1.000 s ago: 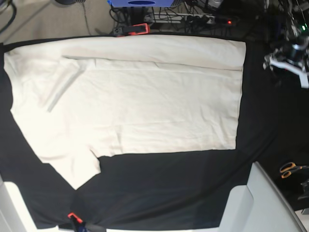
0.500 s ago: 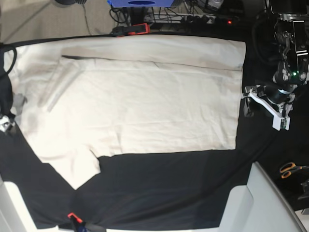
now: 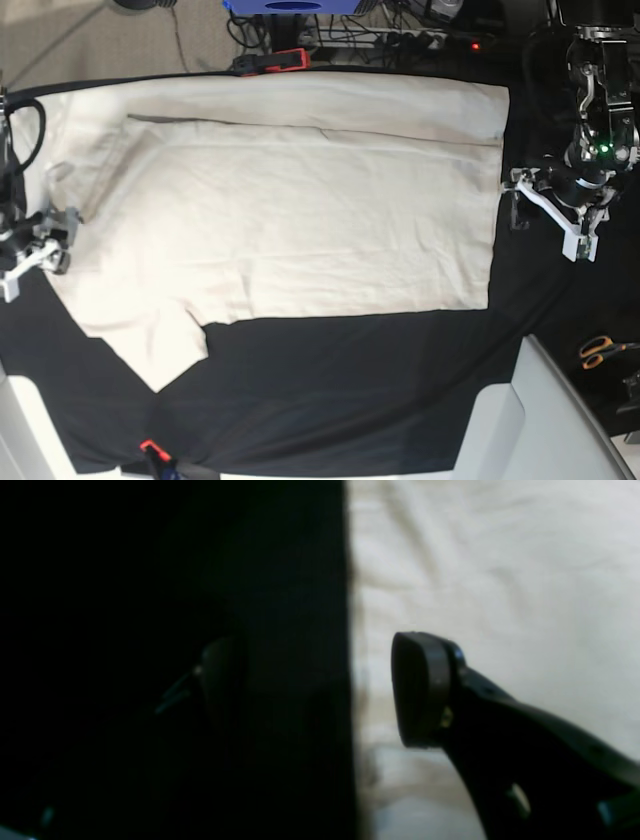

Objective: Fold the T-shirt properly

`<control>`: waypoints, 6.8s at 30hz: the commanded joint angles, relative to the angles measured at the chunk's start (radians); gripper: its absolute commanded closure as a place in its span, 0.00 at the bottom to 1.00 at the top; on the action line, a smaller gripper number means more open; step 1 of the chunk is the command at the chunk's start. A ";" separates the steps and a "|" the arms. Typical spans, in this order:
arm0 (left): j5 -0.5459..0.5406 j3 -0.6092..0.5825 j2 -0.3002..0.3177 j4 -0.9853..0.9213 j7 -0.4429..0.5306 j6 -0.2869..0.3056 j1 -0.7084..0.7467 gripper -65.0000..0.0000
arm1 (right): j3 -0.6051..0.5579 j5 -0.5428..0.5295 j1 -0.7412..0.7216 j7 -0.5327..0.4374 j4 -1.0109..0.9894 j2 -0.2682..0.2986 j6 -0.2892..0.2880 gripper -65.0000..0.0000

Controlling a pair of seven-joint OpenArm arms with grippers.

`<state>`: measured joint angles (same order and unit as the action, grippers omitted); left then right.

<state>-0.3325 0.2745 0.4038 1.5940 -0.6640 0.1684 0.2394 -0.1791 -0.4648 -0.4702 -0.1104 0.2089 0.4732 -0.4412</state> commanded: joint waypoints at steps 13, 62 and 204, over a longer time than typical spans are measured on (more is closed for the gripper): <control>0.046 0.010 -0.012 0.022 0.020 0.001 -0.005 0.32 | 0.000 -0.012 -0.028 -0.024 0.010 0.022 0.002 0.95; 0.049 0.002 -0.015 0.018 0.022 0.001 -0.013 0.32 | 0.445 -0.013 0.566 0.713 1.115 -0.064 0.002 0.89; 0.042 -0.211 -0.061 -0.846 0.286 0.136 -0.719 1.00 | 0.435 0.251 0.020 0.591 0.561 -0.092 -0.006 0.99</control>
<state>-0.2844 0.0593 0.3248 0.7303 -0.4000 0.3115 -0.4511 0.2535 -0.2050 -0.4210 0.4973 0.7525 0.3626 -0.4450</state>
